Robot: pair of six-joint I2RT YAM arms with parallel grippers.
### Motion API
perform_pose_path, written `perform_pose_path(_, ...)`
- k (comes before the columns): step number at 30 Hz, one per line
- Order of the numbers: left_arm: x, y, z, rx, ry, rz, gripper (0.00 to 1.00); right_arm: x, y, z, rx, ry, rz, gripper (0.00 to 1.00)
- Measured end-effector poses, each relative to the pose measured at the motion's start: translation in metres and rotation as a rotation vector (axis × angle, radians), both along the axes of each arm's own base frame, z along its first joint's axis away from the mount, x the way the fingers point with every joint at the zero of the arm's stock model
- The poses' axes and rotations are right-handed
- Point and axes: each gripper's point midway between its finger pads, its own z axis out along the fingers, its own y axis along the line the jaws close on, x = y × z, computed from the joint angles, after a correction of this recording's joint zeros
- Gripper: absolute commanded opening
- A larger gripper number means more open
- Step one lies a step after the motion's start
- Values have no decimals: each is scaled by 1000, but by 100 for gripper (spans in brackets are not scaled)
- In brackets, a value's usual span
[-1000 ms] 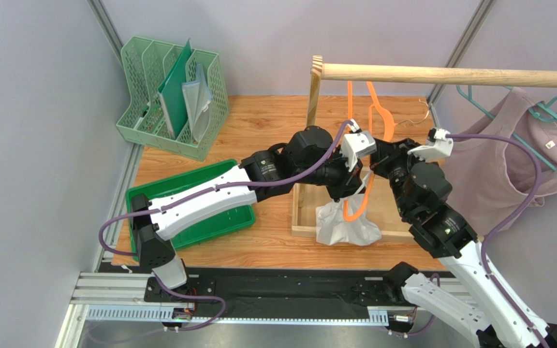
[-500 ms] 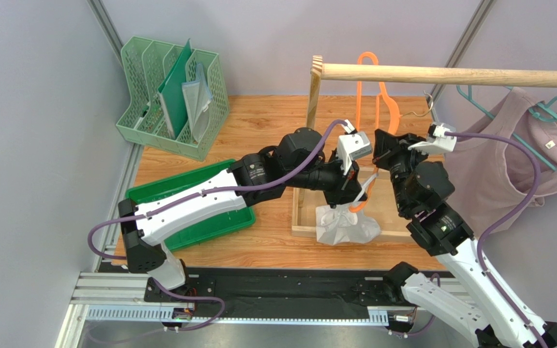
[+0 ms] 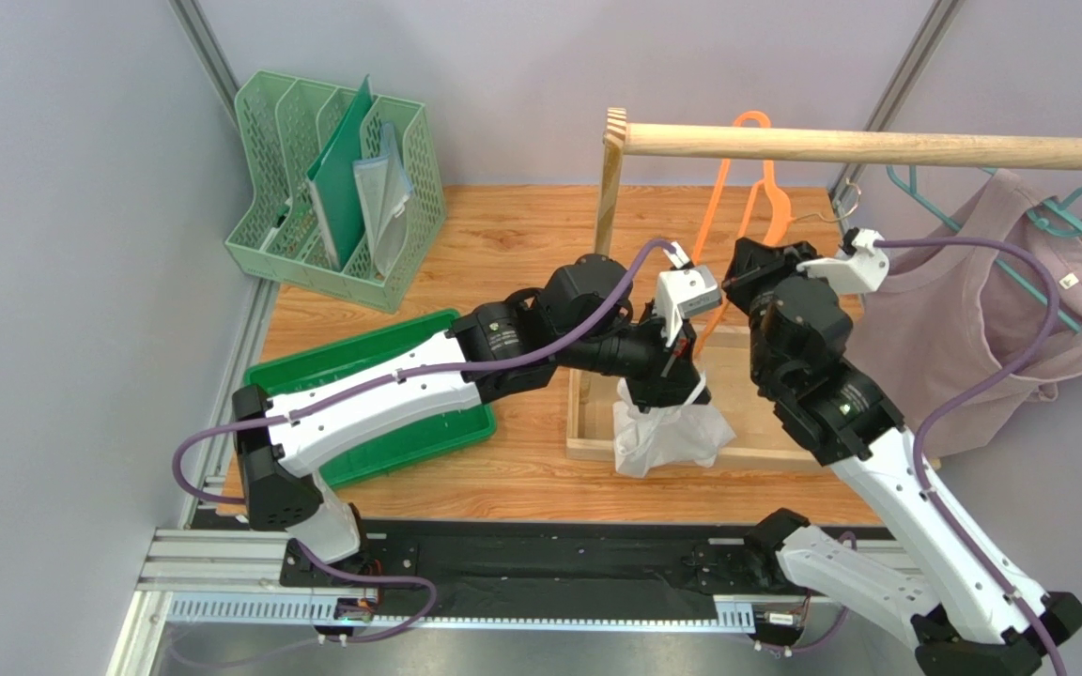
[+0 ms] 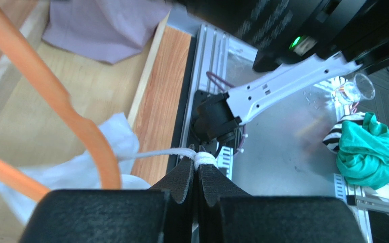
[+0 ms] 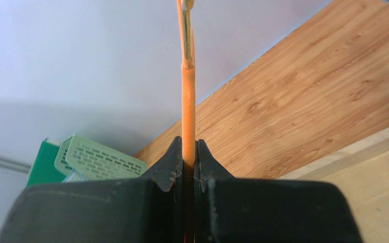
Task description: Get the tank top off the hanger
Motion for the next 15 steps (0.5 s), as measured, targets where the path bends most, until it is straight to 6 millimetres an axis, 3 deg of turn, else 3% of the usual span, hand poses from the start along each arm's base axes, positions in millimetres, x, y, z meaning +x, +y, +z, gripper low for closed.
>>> perform_pose_path(4, 0, 4, -30, 61, 28, 10, 0, 11, -5, 0, 52, 21, -80, 0)
perform_pose_path(9, 5, 20, -63, 146, 35, 73, 0, 7, -20, 12, 86, 0, -130, 0)
perform_pose_path(15, 16, 45, -63, 187, 7, 179, 0, -23, -42, 29, 109, -45, -131, 0)
